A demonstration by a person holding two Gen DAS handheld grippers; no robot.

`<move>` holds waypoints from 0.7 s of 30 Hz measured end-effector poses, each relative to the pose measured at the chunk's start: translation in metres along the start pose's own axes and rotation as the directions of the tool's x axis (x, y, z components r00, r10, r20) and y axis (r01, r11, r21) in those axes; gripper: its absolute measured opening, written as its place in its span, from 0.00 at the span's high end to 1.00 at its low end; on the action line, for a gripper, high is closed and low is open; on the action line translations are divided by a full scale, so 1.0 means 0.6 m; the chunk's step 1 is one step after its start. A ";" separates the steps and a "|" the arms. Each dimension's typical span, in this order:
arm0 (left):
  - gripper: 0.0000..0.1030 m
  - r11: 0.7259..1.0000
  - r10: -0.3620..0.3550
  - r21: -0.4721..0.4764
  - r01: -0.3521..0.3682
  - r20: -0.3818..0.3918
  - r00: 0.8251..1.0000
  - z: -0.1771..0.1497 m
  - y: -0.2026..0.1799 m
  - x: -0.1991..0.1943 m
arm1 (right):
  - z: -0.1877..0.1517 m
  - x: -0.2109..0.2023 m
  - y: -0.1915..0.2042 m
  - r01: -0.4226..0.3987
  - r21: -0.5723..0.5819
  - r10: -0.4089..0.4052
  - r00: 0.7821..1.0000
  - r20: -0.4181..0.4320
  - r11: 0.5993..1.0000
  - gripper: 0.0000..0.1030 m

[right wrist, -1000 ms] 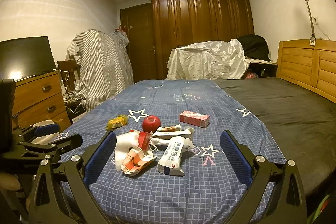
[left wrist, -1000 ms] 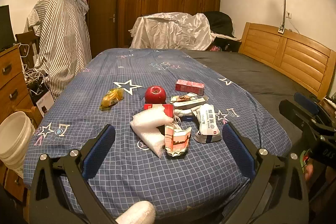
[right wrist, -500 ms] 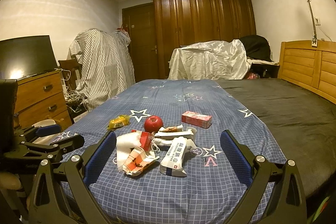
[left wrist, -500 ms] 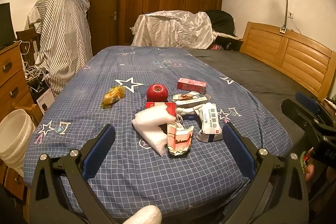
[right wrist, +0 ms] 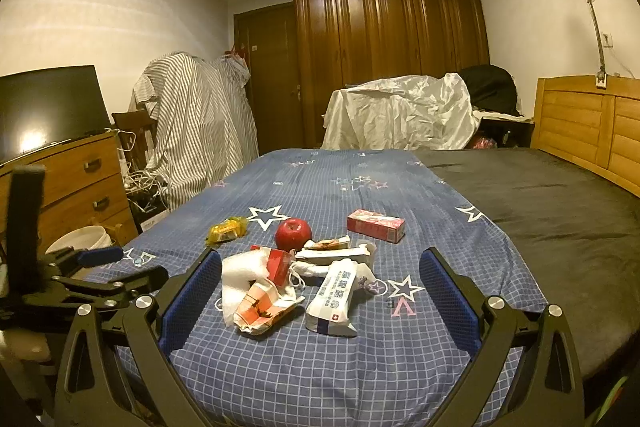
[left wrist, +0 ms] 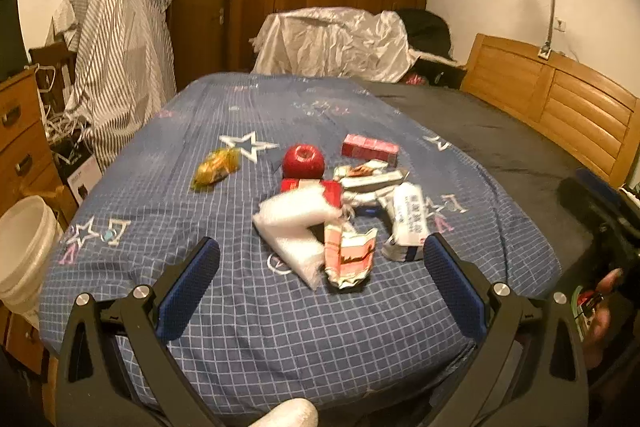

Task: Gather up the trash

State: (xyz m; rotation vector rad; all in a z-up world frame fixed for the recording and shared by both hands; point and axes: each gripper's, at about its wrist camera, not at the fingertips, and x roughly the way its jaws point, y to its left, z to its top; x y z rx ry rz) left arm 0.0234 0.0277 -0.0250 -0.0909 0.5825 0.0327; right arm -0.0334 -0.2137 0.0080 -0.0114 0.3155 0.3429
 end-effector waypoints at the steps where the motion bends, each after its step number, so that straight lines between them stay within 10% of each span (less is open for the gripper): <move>1: 0.05 1.000 0.007 -0.002 -0.007 -0.008 1.000 -0.002 0.004 0.008 | -0.001 0.002 0.000 0.000 0.001 0.000 1.000 -0.002 1.000 0.04; 21: 0.05 0.991 0.048 -0.100 -0.084 -0.318 0.947 -0.006 0.079 0.325 | -0.045 0.116 -0.054 0.019 0.039 -0.014 0.992 -0.128 0.999 0.04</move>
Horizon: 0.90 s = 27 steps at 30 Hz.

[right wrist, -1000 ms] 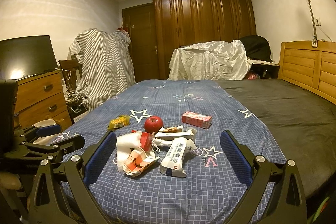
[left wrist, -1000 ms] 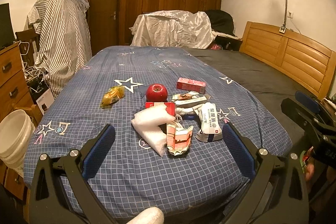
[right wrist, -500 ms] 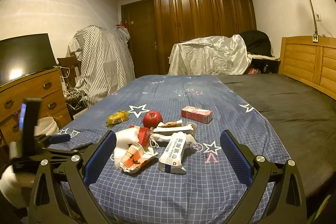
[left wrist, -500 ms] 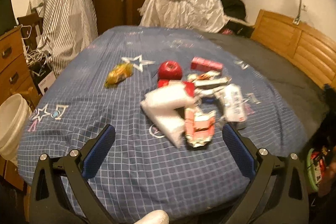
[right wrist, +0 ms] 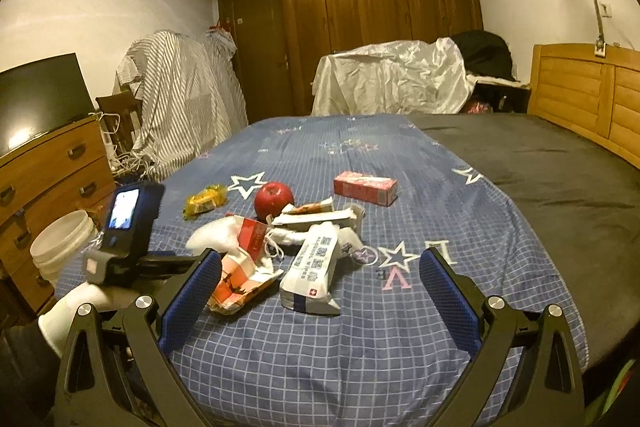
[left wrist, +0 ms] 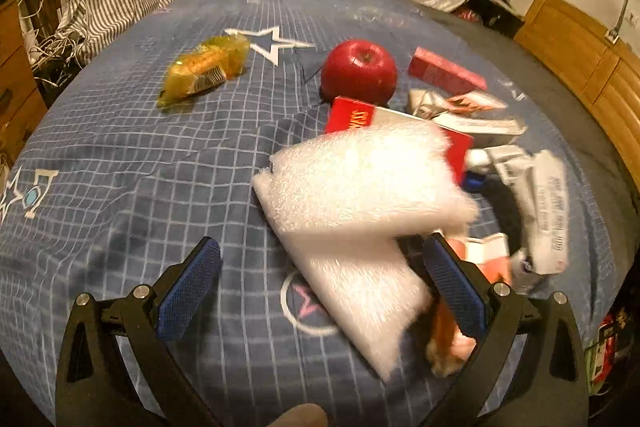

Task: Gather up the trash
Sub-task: 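Grasp the white foam sheet with the left gripper while the right grasps the orange paper bag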

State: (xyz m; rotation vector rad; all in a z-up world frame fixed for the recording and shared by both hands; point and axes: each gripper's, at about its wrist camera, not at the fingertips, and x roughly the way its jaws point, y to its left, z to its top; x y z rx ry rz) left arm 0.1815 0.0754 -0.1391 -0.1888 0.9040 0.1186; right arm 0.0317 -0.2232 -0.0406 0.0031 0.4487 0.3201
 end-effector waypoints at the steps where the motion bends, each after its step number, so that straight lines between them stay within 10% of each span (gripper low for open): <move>1: 0.05 1.000 0.023 0.003 -0.023 -0.024 0.999 0.000 0.006 0.011 | -0.002 0.010 0.002 -0.007 -0.001 0.007 1.000 -0.009 1.000 0.04; 10: 0.04 0.992 0.121 0.045 -0.120 -0.027 0.992 -0.017 0.143 -0.035 | -0.026 0.088 0.036 -0.109 0.034 0.111 0.990 -0.086 0.993 0.04; 16: 0.05 0.992 0.115 0.059 -0.115 -0.003 0.993 -0.030 0.184 -0.064 | -0.060 0.175 0.061 -0.214 0.200 0.258 0.938 -0.231 0.956 0.04; 27: 0.08 0.985 0.154 0.079 -0.154 0.013 0.988 -0.016 0.183 -0.035 | -0.080 0.333 0.128 -0.085 0.288 0.195 0.904 -0.379 0.954 0.04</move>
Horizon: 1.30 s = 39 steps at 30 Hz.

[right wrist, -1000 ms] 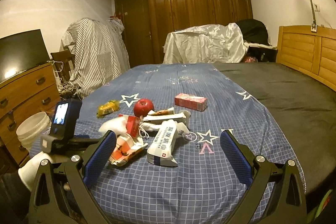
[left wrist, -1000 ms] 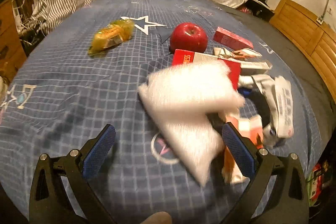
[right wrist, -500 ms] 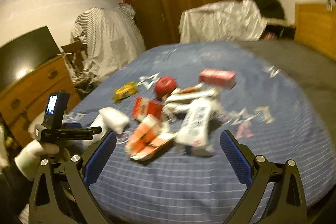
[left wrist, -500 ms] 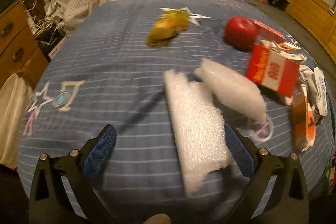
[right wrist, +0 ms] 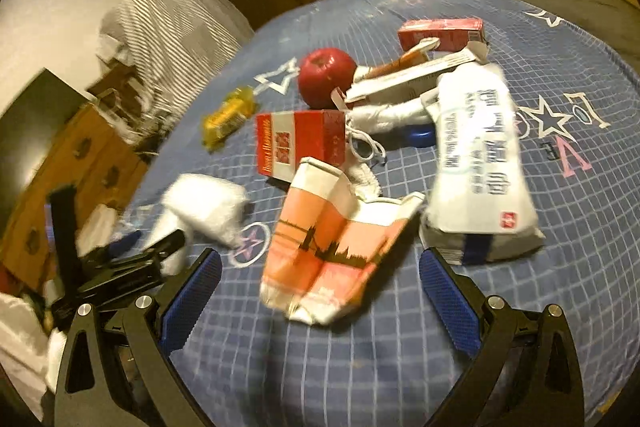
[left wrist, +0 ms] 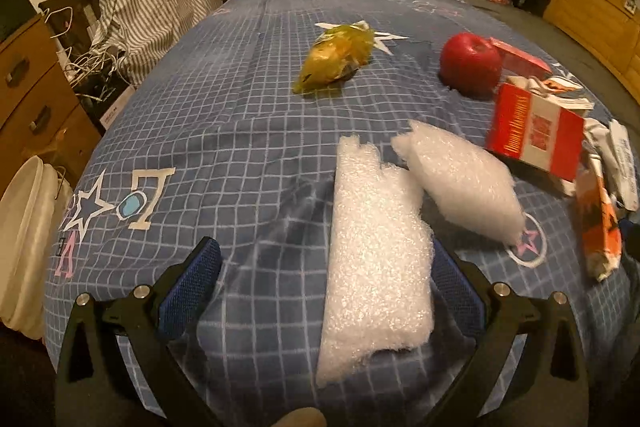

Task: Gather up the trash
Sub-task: 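Grasp the white foam sheet with the left gripper while the right grasps the orange paper bag, then lift and carry the foam and paper bag over the white bucket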

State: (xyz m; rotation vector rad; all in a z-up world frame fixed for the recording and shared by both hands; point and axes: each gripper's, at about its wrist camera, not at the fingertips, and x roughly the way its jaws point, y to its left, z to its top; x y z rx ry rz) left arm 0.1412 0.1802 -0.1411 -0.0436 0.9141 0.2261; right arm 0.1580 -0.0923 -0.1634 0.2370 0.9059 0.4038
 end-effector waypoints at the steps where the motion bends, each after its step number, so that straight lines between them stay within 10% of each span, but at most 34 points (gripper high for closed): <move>1: 0.09 1.000 -0.010 -0.005 0.009 -0.006 1.000 0.000 0.002 0.005 | 0.003 0.015 0.005 0.024 0.001 -0.024 1.000 -0.006 1.000 0.04; 4: 0.19 0.999 -0.040 -0.033 0.040 -0.003 0.999 -0.007 0.010 0.009 | 0.010 0.041 0.018 0.072 -0.029 -0.072 0.997 0.004 0.997 0.06; 8: 0.55 0.996 -0.078 -0.039 0.079 0.027 0.997 -0.009 0.010 -0.003 | 0.014 0.060 0.028 0.087 -0.071 -0.087 0.996 0.009 0.994 0.38; 25: 0.56 0.995 -0.037 -0.077 0.057 0.239 0.970 -0.017 0.007 -0.153 | -0.027 -0.135 0.058 0.115 -0.261 -0.042 0.963 0.268 0.958 0.50; 39: 0.56 0.980 -0.180 0.010 0.196 0.450 0.875 0.018 -0.113 -0.291 | 0.000 -0.311 0.113 0.233 -0.325 -0.032 0.853 0.522 0.917 0.48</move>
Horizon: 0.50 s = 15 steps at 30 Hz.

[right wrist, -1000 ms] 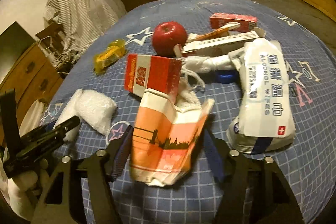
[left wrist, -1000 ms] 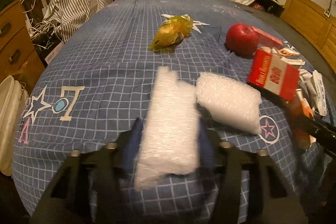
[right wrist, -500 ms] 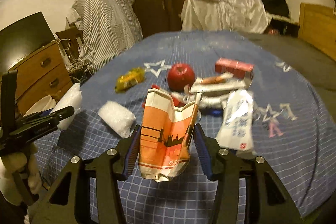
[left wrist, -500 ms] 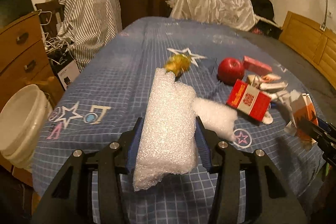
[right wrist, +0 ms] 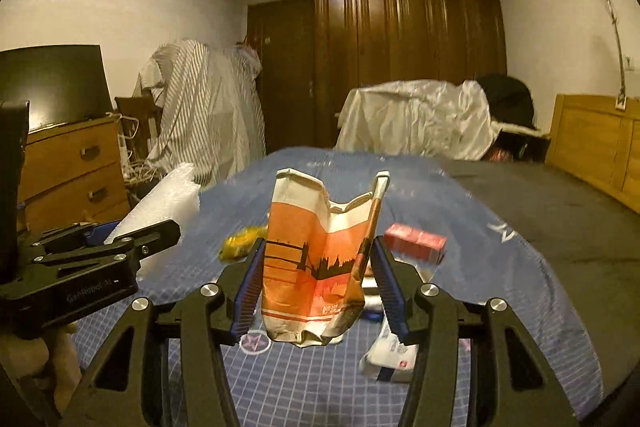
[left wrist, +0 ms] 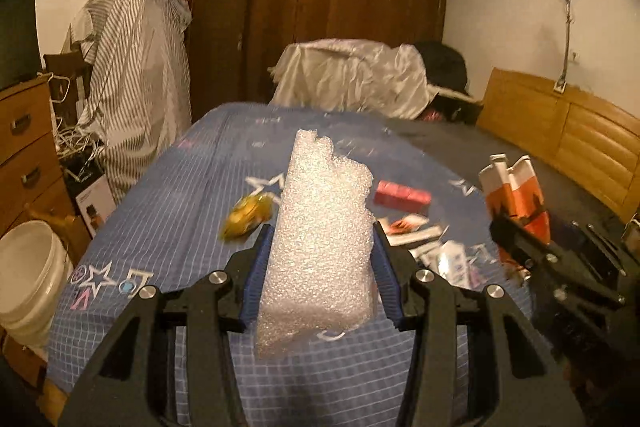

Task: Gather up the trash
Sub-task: 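Lift and carry the foam and paper bag over the white bucket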

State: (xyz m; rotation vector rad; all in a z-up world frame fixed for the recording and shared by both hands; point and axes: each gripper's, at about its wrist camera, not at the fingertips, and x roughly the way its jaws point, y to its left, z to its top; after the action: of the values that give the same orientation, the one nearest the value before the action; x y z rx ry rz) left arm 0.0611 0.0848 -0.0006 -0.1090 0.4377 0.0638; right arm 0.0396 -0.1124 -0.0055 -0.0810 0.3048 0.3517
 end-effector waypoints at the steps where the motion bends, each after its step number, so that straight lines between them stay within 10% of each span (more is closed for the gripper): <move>1: 0.56 1.000 -0.005 0.006 0.004 0.010 1.000 0.004 -0.006 -0.003 | 0.007 -0.007 -0.003 0.007 -0.003 -0.007 1.000 0.011 1.000 0.47; 15: 0.56 1.000 0.002 0.007 -0.002 0.050 0.999 0.012 -0.001 -0.023 | 0.061 -0.040 -0.018 -0.009 -0.026 0.010 0.999 0.046 1.000 0.47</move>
State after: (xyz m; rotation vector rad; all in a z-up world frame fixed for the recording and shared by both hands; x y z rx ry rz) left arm 0.0517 0.0848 0.0121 -0.1004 0.3879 0.0668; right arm 0.0319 -0.1254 0.0371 -0.0963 0.2553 0.3661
